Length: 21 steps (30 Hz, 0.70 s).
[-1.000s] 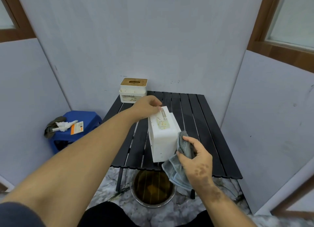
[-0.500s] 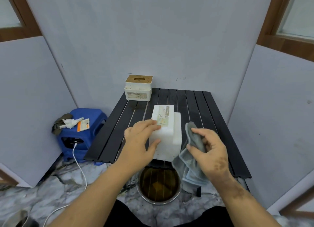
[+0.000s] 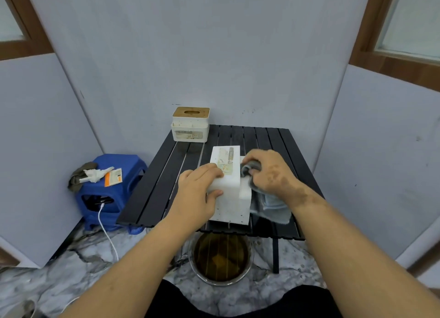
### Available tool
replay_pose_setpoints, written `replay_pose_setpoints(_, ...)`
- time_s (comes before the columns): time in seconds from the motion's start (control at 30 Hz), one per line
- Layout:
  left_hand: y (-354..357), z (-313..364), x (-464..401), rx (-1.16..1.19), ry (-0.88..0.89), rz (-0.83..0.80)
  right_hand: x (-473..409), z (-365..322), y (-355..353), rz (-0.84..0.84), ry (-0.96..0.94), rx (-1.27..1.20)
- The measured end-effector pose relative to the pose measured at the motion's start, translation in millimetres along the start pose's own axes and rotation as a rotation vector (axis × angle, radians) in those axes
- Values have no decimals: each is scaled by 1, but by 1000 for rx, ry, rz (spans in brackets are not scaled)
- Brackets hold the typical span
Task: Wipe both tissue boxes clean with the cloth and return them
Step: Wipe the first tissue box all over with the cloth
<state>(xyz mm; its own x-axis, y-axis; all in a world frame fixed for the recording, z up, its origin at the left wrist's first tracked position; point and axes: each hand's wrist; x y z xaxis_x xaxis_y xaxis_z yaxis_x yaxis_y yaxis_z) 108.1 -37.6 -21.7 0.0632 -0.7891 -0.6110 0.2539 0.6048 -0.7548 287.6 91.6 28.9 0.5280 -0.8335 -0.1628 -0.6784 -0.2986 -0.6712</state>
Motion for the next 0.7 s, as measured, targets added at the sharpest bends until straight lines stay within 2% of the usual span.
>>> replay_pose_setpoints(0.07,-1,0,1,9,-3,11,-13,-9,-3,35,140,-315)
replay_pose_setpoints(0.13,-1,0,0,18,-8,20,-23,-13,-1,60,176,-436)
replay_pose_setpoints(0.2,0,0,0,27,-16,25,-29,-14,1,66,84,-319)
replay_pose_setpoints(0.3,2,-1,0,29,-29,23,-31,-4,-5,-41,-20,-199)
replay_pose_setpoints(0.37,3,-2,0,26,-14,29,-30,7,-11,-84,-16,-258)
replay_pose_setpoints(0.47,4,-4,0,27,-5,39,-32,21,-15,80,-48,-328)
replay_pose_setpoints(0.53,4,-6,0,35,-5,47,-32,22,-14,126,-55,-475)
replay_pose_setpoints(0.63,4,-4,-1,55,-1,48,-34,25,-7,35,-27,-638)
replay_pose_setpoints(0.7,5,-3,-2,61,9,46,-37,26,-5,3,-28,-600)
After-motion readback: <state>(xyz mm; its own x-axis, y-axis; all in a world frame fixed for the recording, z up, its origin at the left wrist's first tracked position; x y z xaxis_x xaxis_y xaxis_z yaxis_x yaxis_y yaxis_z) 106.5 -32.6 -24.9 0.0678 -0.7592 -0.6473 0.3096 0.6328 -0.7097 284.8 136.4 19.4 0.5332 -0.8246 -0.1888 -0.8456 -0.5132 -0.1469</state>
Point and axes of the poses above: each hand's wrist, its own x-axis away from the middle knuckle, its own y-axis out of the palm, z = x × y, and after that the axes turned 11 degrees about -x, right-handed
